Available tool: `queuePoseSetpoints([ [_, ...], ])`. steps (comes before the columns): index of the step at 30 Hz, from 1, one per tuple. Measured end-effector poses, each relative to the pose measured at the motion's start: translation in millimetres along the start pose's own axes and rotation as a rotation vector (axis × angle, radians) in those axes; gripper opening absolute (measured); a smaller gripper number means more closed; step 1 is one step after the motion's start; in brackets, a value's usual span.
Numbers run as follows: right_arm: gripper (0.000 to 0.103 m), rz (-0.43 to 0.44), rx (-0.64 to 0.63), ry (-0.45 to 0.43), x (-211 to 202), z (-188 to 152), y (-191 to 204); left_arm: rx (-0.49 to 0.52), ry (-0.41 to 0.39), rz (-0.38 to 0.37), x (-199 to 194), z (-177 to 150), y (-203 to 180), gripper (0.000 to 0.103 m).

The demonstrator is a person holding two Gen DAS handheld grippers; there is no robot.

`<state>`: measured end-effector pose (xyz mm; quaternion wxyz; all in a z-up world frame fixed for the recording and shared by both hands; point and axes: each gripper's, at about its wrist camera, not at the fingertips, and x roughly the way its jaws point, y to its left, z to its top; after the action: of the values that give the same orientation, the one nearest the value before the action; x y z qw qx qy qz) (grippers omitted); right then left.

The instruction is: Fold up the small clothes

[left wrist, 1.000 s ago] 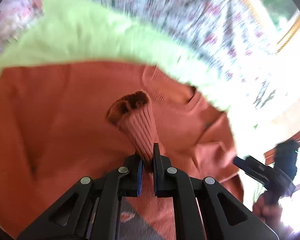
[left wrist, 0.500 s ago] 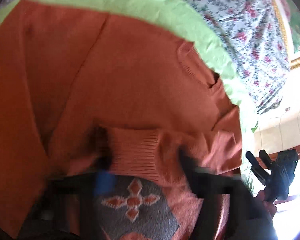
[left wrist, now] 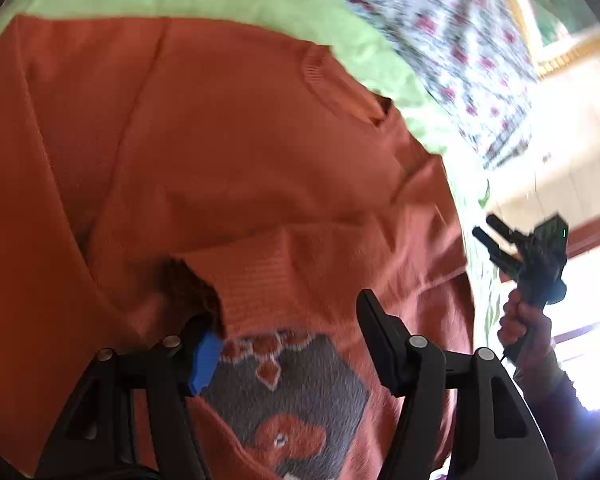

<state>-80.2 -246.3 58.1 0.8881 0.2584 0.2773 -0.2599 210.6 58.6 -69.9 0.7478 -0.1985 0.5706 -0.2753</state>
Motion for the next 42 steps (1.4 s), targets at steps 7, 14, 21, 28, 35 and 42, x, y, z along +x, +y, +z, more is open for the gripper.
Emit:
queuePoseSetpoints([
  [7,0.06,-0.134,-0.071,0.015,23.2,56.1,-15.2,-0.057,0.003,0.011,7.7,7.9,7.1,0.017],
  [14,0.06,-0.101,-0.409,0.148,68.7,72.8,46.2,0.05,-0.01,0.005,-2.6,-18.4,-18.0,0.018],
  [21,0.06,-0.061,-0.634,0.287,115.0,61.2,78.9,-0.134,0.022,-0.028,2.6,-3.8,8.3,0.066],
  [28,0.06,-0.1,-0.476,0.239,103.2,87.1,36.2,-0.216,0.003,-0.035,12.7,17.6,8.5,0.004],
  [35,0.06,-0.07,-0.34,0.134,65.8,85.2,6.5,0.3,-0.321,-0.017,-63.1,-1.3,-69.9,0.005],
  [42,0.06,-0.082,-0.285,0.15,73.4,72.2,-2.0,0.115,-0.014,0.008,-11.2,1.0,-10.2,0.062],
])
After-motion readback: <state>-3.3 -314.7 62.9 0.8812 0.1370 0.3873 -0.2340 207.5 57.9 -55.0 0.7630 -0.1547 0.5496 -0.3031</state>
